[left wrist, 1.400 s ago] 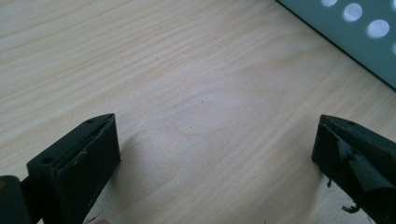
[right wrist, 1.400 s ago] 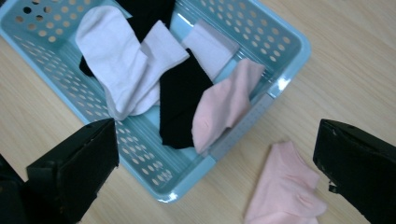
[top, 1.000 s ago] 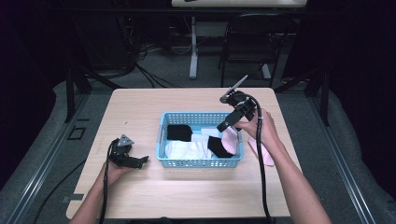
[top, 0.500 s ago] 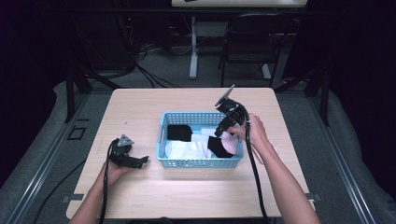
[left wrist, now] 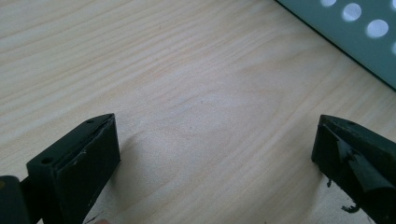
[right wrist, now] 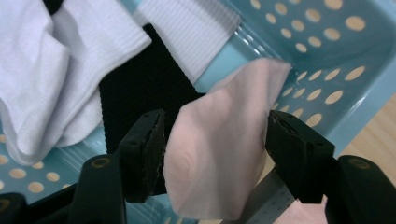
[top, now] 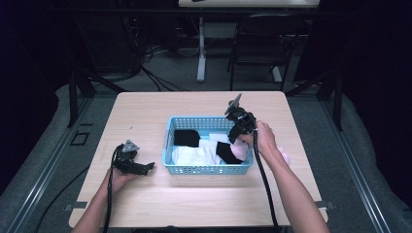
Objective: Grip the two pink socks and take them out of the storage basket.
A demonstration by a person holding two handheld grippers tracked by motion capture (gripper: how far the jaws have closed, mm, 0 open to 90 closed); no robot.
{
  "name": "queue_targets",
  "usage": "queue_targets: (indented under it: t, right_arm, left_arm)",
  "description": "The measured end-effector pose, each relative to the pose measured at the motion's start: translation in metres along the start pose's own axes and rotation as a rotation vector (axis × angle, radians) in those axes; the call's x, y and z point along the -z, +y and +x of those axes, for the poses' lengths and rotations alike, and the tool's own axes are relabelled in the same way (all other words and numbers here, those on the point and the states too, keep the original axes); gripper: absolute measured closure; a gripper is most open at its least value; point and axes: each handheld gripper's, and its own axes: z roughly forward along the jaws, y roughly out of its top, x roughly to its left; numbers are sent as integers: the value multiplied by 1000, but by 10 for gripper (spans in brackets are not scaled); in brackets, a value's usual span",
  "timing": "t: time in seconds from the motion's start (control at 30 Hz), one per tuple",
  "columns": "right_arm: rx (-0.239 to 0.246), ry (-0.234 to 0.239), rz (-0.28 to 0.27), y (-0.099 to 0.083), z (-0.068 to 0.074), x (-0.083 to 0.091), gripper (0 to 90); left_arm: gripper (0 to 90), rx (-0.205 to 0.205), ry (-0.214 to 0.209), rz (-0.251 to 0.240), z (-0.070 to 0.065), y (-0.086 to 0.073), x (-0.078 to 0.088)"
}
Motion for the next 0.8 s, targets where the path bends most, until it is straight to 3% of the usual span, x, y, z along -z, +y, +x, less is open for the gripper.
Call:
queue_targets:
  t: [0.13,0.2,0.23,0.27,0.3,0.47,0.67,0.8]
  right_arm:
    - [-1,-8,18,-1,1,-6,478]
    - [-8,-16,27,-3,3,-10,582]
    - [-8,-16,27,-3,3,-10,582]
    - [2,-9,50,-4,2,-10,658]
    - [2,-9,50,-4,2,-10,658]
    - [3,27,51,-7,4,-8,837]
    - [-19,60,7,-9,5,0,854]
    - [-3,81,-13,-9,8,14,855]
  left_arm:
    - [8,0,0,0,0,0,0]
    - [8,0,0,0,0,0,0]
    - [8,0,0,0,0,0,0]
    - [8,0,0,0,0,0,0]
    - [8,0,0,0,0,0,0]
    - [8,2,0,-1,0,0,0]
    - [8,-1,-1,0,0,0,0]
    - [8,-1,-1,0,0,0,0]
